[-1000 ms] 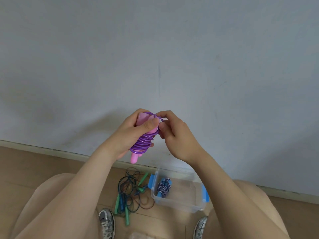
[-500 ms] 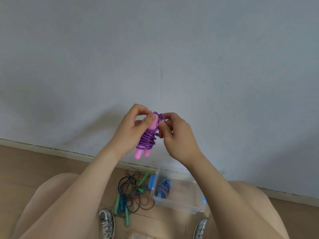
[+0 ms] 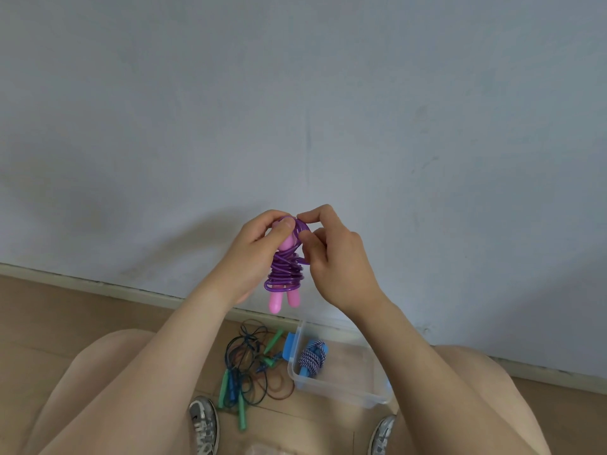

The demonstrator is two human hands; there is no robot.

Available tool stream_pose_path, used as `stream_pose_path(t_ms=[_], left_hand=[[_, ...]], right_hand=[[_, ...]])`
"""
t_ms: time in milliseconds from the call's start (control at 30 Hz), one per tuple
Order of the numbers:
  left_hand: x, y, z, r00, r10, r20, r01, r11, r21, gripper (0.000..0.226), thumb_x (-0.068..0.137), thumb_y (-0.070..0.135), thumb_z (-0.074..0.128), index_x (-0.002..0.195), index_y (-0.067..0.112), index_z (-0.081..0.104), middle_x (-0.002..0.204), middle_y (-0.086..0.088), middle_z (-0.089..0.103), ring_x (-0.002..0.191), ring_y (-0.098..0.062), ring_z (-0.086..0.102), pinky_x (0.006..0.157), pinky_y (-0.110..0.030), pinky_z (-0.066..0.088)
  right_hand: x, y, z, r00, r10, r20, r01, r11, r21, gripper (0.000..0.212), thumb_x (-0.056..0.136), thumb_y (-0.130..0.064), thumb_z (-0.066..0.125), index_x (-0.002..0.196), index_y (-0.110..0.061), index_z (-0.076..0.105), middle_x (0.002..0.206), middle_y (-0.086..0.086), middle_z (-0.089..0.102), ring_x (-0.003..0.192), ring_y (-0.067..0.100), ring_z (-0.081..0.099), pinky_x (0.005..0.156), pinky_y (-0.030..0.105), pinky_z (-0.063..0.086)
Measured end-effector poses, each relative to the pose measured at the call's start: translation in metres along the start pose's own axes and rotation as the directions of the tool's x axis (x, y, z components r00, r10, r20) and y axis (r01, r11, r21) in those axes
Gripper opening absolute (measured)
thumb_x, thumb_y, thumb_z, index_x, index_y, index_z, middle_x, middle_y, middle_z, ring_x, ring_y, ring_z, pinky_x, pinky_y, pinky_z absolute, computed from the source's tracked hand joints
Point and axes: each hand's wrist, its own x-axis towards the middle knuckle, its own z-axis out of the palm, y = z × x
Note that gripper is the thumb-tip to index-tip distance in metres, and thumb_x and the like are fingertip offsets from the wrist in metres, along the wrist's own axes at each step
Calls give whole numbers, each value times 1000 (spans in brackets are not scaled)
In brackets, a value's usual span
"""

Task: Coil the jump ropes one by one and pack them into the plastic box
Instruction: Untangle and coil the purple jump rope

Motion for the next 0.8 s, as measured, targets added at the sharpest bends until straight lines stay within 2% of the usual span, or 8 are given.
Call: stream_pose_path(t_ms=[67,200,333,433,533,633,700,800], left_hand=[[1,0,0,999,-32,-7,31,998,-56,29,100,38,60,109,14,72,109,-20,70,96,-23,65,95,-48,53],[1,-3,0,999,-49,-3,48,998,-42,28,100,39,60,109,15,71,105,-10,68,93,-20,63,89,-44,53],[0,-4,3,1000,11,9,-12,996,93,18,110,26,53,109,15,68,100,-4,65,85,-15,63,80,-32,53],[-2,-2,8,998,49,36,-56,970,237,16,111,27,50,111,20,64,99,-3,72,85,-22,69,80,-38,56],[-5,-1,11,995,58,85,-79,958,275,16,111,24,48,105,19,63,88,0,69,75,-15,64,71,-32,50],[-6,5,11,991,62,121,-93,956,278,9,107,17,55,106,17,64,94,-12,67,74,-18,68,68,-31,54],[-7,9,9,988,50,143,-80,973,216,11,105,10,55,110,13,65,93,-19,68,73,-26,71,68,-41,61],[-7,11,7,984,48,171,-77,983,166,16,106,9,52,112,12,67,89,-29,63,72,-29,65,72,-44,58]], right_hand=[[1,0,0,1000,-3,-23,3,1000,-13,13,108,-14,53,114,-22,62,58,0,60,56,27,56,61,50,51],[3,2,0,998,29,-48,-31,998,-50,18,104,-13,58,109,-21,74,58,5,63,54,27,54,57,40,49],[2,3,0,997,32,-75,-42,989,-138,18,101,-10,61,106,-19,76,53,-10,57,50,17,51,56,23,37],[-1,3,4,998,39,-55,-51,970,-238,6,100,-14,60,104,-18,62,53,-5,54,51,22,51,55,39,43],[-5,4,11,998,54,-15,-56,963,-262,17,97,-9,56,108,-16,45,60,4,59,56,28,54,51,43,39],[-6,2,11,993,114,-16,-116,980,-160,36,91,-4,54,117,-22,38,62,4,68,59,24,64,56,44,50],[-4,-2,6,965,260,-23,-260,966,18,41,96,-10,63,127,-23,39,64,8,73,58,22,71,62,42,60],[-1,-9,0,884,466,45,-452,824,342,41,97,-16,71,131,-15,47,67,10,75,54,21,71,63,40,65]])
